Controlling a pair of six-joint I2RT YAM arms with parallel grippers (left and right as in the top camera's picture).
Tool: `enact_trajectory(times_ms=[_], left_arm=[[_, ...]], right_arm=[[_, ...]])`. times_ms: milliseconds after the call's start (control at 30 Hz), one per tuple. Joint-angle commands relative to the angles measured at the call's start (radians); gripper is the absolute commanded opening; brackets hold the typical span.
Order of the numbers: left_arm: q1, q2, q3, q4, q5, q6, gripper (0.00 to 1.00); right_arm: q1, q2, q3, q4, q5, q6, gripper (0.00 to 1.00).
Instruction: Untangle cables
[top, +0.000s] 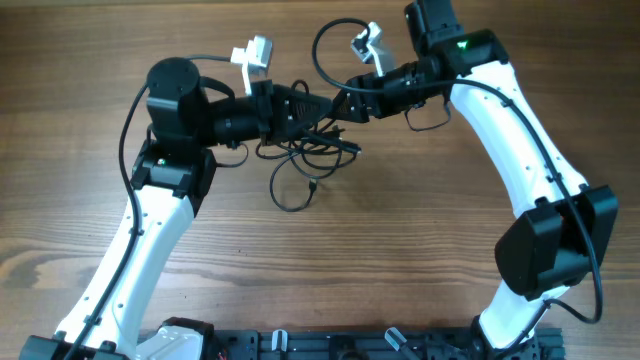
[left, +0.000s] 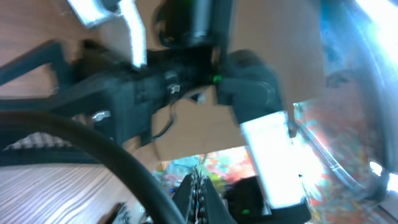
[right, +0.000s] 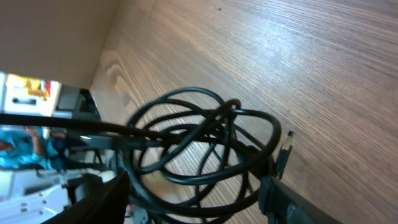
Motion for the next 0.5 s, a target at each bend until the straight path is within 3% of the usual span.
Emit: enact_trajectory(times_ms=[0,167,200,467], left_arm=[[0.005,-0.008,0.013,0.153,0.026,-0.245,0.04],[0.008,-0.008,0.013,0.381,0.015,-0.44,0.04],[0.021,-0.008,0.013,0.399,0.015,-0.476,0.04],[0.103,-0.008,0.013,0.407,0.016,-0.501,0.04]], right_arm=[[0.037,-0.007,-0.005,0.007,-0.033,-0.05,0.65],[0.097,-0.005,-0.005,0.047,-0.033,-0.056,0.63],[0.108,-0.005,-0.005,0.049,-0.022,-0.044,0.56],[0.114,0.014,-0.01,0.017,0.222,0.326,0.3]])
